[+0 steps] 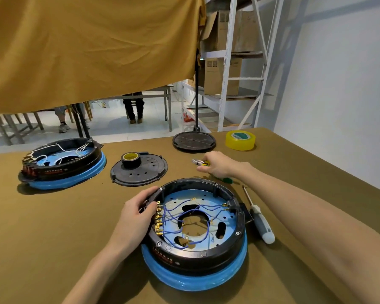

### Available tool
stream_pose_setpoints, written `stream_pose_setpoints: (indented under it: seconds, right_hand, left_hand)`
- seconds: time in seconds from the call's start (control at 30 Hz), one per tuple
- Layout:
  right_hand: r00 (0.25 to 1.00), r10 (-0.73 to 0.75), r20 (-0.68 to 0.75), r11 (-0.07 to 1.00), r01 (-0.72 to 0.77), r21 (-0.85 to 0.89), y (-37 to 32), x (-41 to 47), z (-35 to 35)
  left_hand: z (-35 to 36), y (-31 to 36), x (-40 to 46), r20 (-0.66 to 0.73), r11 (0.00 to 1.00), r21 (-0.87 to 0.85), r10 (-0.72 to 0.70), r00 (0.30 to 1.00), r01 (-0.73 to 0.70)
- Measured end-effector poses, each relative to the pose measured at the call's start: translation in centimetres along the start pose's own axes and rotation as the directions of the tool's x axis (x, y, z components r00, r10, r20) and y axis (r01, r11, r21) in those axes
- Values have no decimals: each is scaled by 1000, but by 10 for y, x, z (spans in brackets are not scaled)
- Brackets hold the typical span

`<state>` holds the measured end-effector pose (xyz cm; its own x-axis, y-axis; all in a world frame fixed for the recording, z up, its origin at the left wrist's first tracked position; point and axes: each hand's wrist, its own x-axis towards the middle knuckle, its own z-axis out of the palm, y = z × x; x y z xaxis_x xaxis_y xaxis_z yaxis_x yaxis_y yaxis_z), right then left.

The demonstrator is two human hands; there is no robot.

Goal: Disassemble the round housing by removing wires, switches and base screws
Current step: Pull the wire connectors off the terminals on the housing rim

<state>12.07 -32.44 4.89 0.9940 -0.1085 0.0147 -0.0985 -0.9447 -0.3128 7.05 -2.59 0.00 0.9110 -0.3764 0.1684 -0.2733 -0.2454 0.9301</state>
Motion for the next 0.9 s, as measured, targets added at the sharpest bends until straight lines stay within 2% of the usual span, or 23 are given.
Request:
stream_pose_setpoints:
  seconds: [0.1,0.2,0.27,0.33,0.37,0.43,0.47,0.5,0.57,0.67,0.77,0.9]
  right_hand:
    - [998,18,62,1000,-17,-14,9,13,20]
    - [1000,19,24,1000,-19,-4,16,20,35]
    - [999,35,2,997,-35,62,18,17,36]
    - [996,13,-93,985,3,171,11,9,29]
    - [981,1,-194,966,49,253,3,2,26]
    - [929,-60,-366,911,201,359,-21,-18,19]
    - [912,-133,-388,887,284,363,-35,-30,17]
    - [904,-229,-359,862,361,357,-48,-42,16]
    - [898,-393,-201,841,439,317,-71,-65,18]
    - [900,-434,34,883,417,215,-90,-79,30]
    - [917,-399,-11,899,393,195,-98,-82,42]
    - [931,-360,-53,889,360,281,-96,-80,46]
  left_hand:
    - [1,-2,1,1,1000,-8,4,1000,-4]
    - [1,-3,1,1,1000,-7,5,1000,-5]
    - [1,-5,1,-9,1000,1,11,1000,-10]
    - [1,-5,1,-21,1000,1,15,1000,-15]
    - [2,-6,1,-29,1000,-6,13,999,-13]
    - [5,-5,0,-65,999,-32,11,998,-13]
    - [7,-4,0,-93,999,-50,14,996,-19]
    - [9,-3,-1,-117,997,-71,17,993,-25]
    - [11,-2,0,-140,994,-103,11,990,-26]
    - [11,-4,1,-130,993,-115,-2,992,-13]
    - [9,-7,1,-111,995,-99,-10,994,-1]
    - [9,-8,1,-108,997,-76,-18,994,10]
